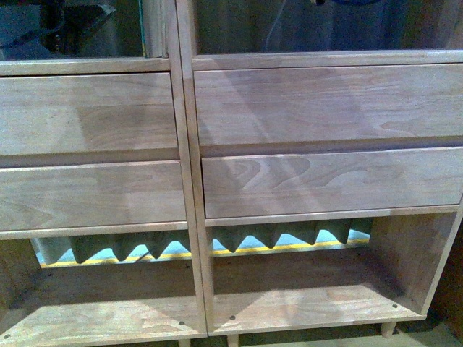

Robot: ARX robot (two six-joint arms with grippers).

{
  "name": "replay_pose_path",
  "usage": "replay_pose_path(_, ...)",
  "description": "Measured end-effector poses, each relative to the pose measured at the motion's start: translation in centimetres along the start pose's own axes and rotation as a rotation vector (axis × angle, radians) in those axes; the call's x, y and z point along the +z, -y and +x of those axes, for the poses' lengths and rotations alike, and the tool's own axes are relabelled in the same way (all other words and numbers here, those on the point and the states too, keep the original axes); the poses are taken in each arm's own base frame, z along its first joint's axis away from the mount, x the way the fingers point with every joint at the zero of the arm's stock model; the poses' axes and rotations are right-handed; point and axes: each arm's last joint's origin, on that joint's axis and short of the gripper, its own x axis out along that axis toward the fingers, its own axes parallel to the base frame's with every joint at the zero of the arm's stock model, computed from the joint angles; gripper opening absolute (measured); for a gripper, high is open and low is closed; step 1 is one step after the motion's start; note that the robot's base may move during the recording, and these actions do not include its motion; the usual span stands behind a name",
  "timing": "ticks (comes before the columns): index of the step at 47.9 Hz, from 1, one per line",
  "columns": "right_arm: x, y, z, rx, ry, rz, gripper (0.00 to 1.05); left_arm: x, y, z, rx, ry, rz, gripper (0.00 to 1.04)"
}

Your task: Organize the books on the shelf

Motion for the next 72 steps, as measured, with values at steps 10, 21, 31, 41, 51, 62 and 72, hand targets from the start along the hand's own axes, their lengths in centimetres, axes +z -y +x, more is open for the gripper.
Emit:
replay_pose_path(10,-0.7,-0.3,0.3,0.025,-0.001,0.034,0.07,-0.2,0.7,1.3,-0.051,0.025,-0.055,0.98)
replay_pose_path(21,-1.7,0.3,0.0,0.024,-0.018,0.07,0.07,-0.9,1.1,1.9,-0.094,0.021,-0.093,0.98)
replay_pose_path(31,-2.2,1.1,0.2,0.031,-0.056,0.133,0.07,-3.7,2.9,1.8,-0.228,-0.048,-0.093,0.98)
replay_pose_path(41,-2.2,1.8,-0.6,0.051,-0.05,0.166,0.07,-4.3,3.1,1.8,-0.23,-0.06,-0.081,0.98)
replay_pose_path(51,-3.2,1.2,-0.8,0.112,-0.114,0.166,0.07,-4.4,3.1,1.7,-0.195,-0.03,-0.048,0.76)
replay_pose_path(62,-3.0,0.3,-1.2,0.156,-0.137,0.152,0.07,-4.2,4.0,0.6,-0.257,0.006,0.018,0.35)
replay_pose_path(72,-3.2,-0.9,-1.4,0.216,-0.163,0.141,0.13,-3.6,5.7,-1.5,-0.423,0.074,0.075,0.07)
